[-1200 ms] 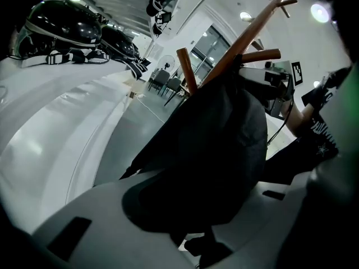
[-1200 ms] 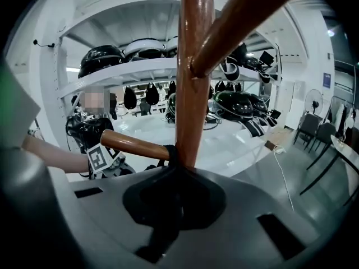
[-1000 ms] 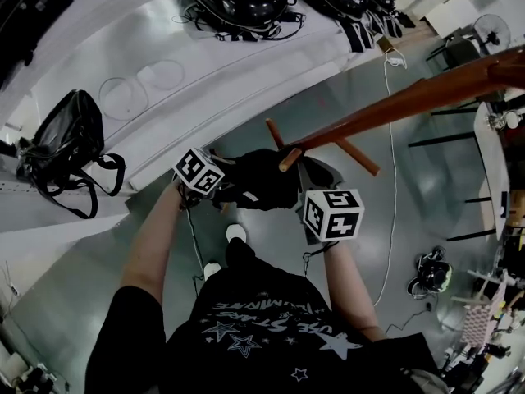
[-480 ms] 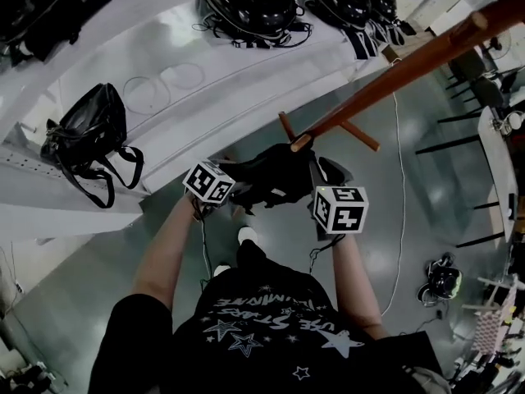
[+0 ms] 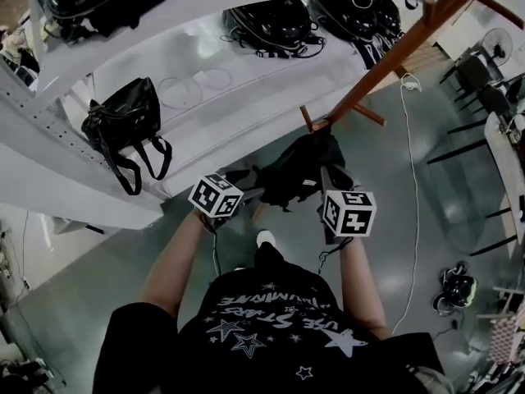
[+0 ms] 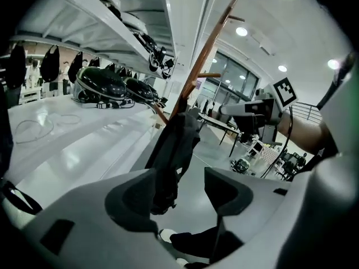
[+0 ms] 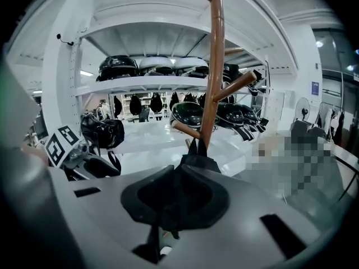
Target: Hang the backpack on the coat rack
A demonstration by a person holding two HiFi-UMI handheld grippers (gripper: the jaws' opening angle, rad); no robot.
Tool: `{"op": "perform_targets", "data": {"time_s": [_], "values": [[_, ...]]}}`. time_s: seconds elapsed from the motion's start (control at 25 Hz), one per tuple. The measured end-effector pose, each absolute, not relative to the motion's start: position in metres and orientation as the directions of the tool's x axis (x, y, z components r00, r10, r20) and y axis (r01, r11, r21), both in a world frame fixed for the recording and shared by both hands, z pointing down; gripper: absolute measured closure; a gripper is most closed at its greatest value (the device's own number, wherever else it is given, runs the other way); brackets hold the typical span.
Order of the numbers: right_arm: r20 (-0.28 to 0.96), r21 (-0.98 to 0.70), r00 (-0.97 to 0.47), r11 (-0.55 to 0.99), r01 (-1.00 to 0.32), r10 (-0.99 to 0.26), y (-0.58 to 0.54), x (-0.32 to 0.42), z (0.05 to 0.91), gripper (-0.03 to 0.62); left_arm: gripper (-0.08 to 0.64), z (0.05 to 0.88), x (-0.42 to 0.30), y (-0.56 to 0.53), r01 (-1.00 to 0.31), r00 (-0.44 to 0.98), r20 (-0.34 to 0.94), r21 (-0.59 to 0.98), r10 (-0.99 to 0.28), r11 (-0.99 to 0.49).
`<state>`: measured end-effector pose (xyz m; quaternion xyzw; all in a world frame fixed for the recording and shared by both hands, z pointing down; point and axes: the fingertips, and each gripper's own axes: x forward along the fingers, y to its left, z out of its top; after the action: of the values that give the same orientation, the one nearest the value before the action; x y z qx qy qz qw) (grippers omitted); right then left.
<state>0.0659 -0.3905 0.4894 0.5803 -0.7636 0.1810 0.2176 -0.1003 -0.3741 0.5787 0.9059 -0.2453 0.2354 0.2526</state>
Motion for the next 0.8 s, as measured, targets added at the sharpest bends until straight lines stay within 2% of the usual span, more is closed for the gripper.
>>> {"op": "perform_targets", "data": {"time_s": [0.2, 0.48, 0.64, 0.8], "values": [[0.497, -0.029, -0.218, 0.236, -0.971, -0.84, -0.351, 0.05, 0.477, 0.577, 0.294, 0.552, -0.119, -0.338, -0.571, 0.78, 0.498, 0.319, -0.379, -0.756], [0.483, 0.004, -0.151, 0.175, -0.985, -0.862, -0.285, 0.055, 0.478, 0.581, 0.45, 0.541, -0.127, -0.293, -0.56, 0.786, 0.463, 0.252, -0.41, -0.789], [0.5, 0.011, -0.137, 0.165, -0.986, -0.855, -0.262, 0.057, 0.487, 0.581, 0.481, 0.542, -0.12, -0.271, -0.54, 0.808, 0.44, 0.286, -0.392, -0.792], [0.501, 0.029, -0.157, 0.198, -0.98, -0.851, -0.244, 0.059, 0.488, 0.581, 0.513, 0.543, -0.112, -0.248, -0.556, 0.787, 0.466, 0.252, -0.405, -0.792]]}}
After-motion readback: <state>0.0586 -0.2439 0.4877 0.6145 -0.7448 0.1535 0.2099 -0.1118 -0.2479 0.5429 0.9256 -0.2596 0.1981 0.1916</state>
